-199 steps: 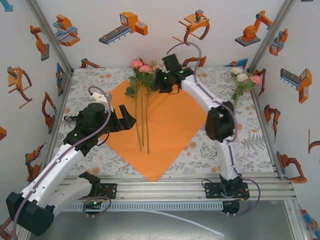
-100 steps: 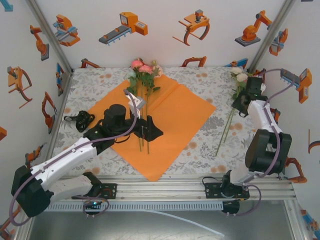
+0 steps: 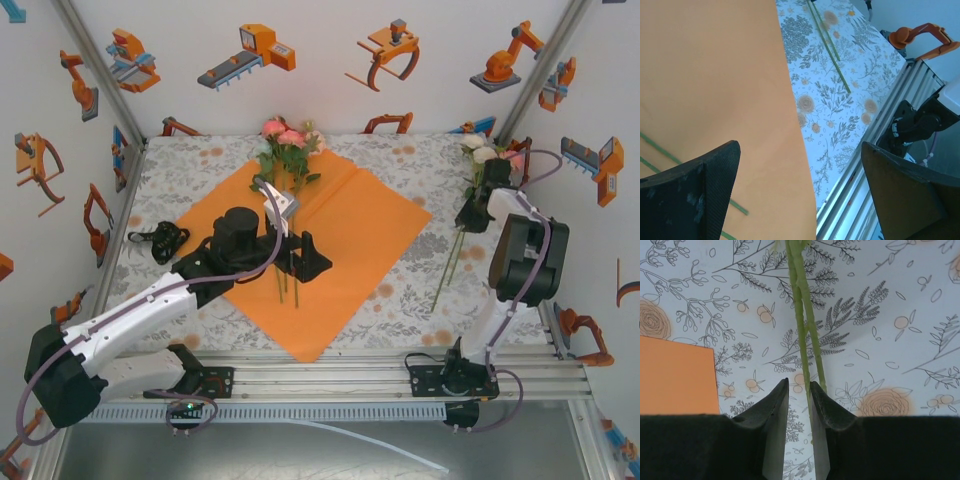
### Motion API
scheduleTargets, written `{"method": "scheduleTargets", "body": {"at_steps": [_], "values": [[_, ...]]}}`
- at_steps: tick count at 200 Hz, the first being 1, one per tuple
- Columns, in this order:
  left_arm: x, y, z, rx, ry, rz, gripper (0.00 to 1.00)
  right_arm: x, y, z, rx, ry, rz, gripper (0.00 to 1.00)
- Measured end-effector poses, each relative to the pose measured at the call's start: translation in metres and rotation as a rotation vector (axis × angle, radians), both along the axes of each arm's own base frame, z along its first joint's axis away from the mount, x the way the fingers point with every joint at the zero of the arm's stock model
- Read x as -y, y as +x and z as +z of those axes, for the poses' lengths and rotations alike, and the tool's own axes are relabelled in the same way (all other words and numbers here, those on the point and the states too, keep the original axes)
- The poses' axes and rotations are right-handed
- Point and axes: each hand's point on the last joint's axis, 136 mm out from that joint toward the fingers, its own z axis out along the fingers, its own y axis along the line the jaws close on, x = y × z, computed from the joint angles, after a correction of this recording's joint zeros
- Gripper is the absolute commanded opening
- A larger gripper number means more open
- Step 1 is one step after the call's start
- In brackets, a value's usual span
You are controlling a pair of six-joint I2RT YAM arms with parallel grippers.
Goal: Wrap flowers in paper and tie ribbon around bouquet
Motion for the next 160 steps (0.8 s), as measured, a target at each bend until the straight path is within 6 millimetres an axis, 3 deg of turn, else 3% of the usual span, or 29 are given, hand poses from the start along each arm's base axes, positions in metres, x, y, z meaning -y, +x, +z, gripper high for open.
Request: {"method": "scheduleTargets", "body": {"at_steps": [35,73,87,102,119,139,160], "values": [[0.000,0.005,0.001,0.010,0.007,0.017,0.99,0.000,0.002,-0.011,-0.020,0.009,0.002,0.33],[-0.001,0.006,0.001,0.015,0.010,0.028,0.99,-0.001,0.003,-0.018,-0.035,0.013,0.003,0.33],[-0.002,0.008,0.002,0.020,0.012,0.036,0.99,-0.001,0.003,-0.017,-0.033,0.015,0.004,0.24],[-0.003,0.009,0.002,0.023,0.013,0.045,0.99,-0.001,0.003,-0.017,-0.034,0.016,0.009,0.09],[-0.005,0.011,0.002,0.027,0.018,0.064,0.99,-0.007,0.004,-0.014,-0.027,0.036,0.022,0.01],[-0.012,0.017,-0.001,0.030,0.039,0.111,0.99,-0.025,0.008,0.012,0.033,0.079,0.067,0.00],[-0.023,0.026,-0.008,0.017,0.076,0.196,0.99,-0.052,0.014,0.077,0.201,0.168,0.111,0.00]]}}
